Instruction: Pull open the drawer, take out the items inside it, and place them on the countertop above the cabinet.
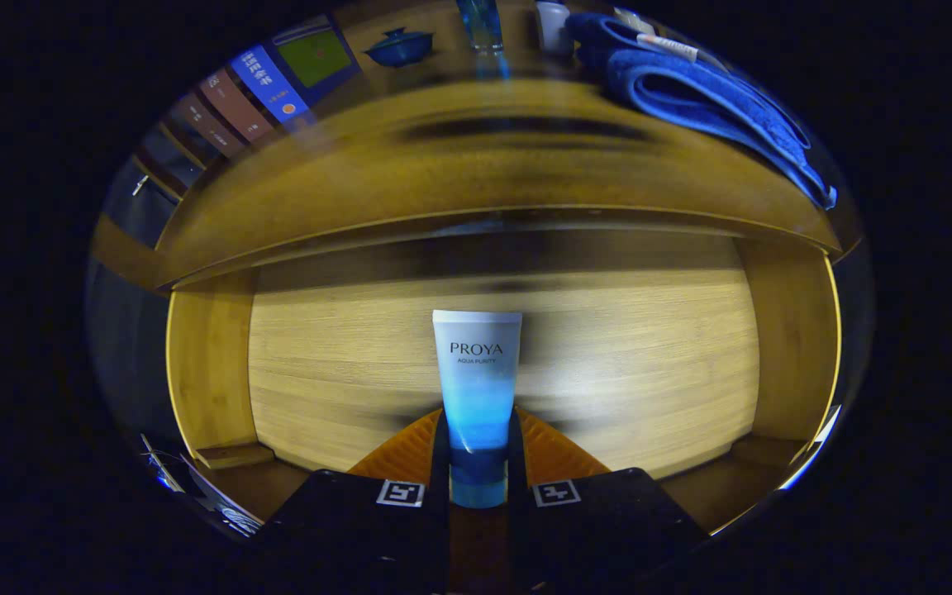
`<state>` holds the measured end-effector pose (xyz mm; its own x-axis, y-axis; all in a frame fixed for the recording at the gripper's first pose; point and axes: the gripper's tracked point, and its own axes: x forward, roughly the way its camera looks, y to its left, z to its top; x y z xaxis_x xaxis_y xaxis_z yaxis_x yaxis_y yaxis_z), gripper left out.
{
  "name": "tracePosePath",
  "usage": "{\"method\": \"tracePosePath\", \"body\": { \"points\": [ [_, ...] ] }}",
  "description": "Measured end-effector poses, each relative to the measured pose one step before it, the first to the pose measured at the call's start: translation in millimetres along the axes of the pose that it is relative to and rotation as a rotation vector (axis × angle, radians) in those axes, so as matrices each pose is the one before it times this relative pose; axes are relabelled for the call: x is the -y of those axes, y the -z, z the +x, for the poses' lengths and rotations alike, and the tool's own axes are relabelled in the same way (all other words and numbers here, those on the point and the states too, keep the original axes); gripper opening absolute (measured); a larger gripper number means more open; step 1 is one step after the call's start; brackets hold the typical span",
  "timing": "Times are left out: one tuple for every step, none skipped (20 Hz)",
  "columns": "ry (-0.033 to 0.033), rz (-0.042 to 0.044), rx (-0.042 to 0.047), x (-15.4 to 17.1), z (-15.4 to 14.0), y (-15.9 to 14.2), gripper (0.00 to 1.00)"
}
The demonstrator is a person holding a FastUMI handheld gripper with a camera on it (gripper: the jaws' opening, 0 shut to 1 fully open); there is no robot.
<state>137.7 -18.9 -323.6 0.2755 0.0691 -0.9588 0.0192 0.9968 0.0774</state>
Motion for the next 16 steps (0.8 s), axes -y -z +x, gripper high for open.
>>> {"method": "tracePosePath", "body": {
  "points": [
    [-0.01295, 0.00442, 0.00985, -2.45, -9.36, -0.43, 0.33],
    [-0.00835, 0.00479, 0.00892, -1.37, -9.99, 1.62, 0.33],
    [-0.00521, 0.01354, 0.00613, -0.19, -8.99, 0.19, 0.33],
    [-0.00565, 0.01576, -0.00124, -1.02, -8.55, 1.71, 0.33],
    [-0.01536, 0.01191, -0.00019, -3.51, -8.31, 0.54, 0.33],
    [-0.01636, 0.00579, 0.00277, -2.59, -9.18, 0.44, 0.33],
    [-0.0096, -0.00179, 0.00398, -1.61, -9.26, -0.96, 0.33],
    [-0.00306, -0.00243, 0.00946, -1.08, -7.79, -3.4, 0.33],
    [-0.00275, -0.00907, 0.00944, -1.85, -8.38, -4.43, 0.33],
    [-0.00559, -0.0104, 0.00624, -1.38, -7.44, -3.75, 0.33],
    [-0.00497, -0.008, 0.00291, -3.14, -6.41, -6.45, 0.33],
    [0.00371, -0.0087, -0.00071, -0.07, -6.58, -6.6, 0.33],
    [0.00575, -0.0095, 0.00443, 0.14, -4.26, -7.81, 0.33],
    [0.0048, -0.00626, 0.00834, 0.02, -2.62, -9.98, 0.33],
    [0.00939, -0.005, 0.00339, -0.24, -2.22, -10.87, 0.33],
    [0.00704, -0.00012, 0.00449, 1.54, 0.23, -9.08, 0.33]
  ]
}}
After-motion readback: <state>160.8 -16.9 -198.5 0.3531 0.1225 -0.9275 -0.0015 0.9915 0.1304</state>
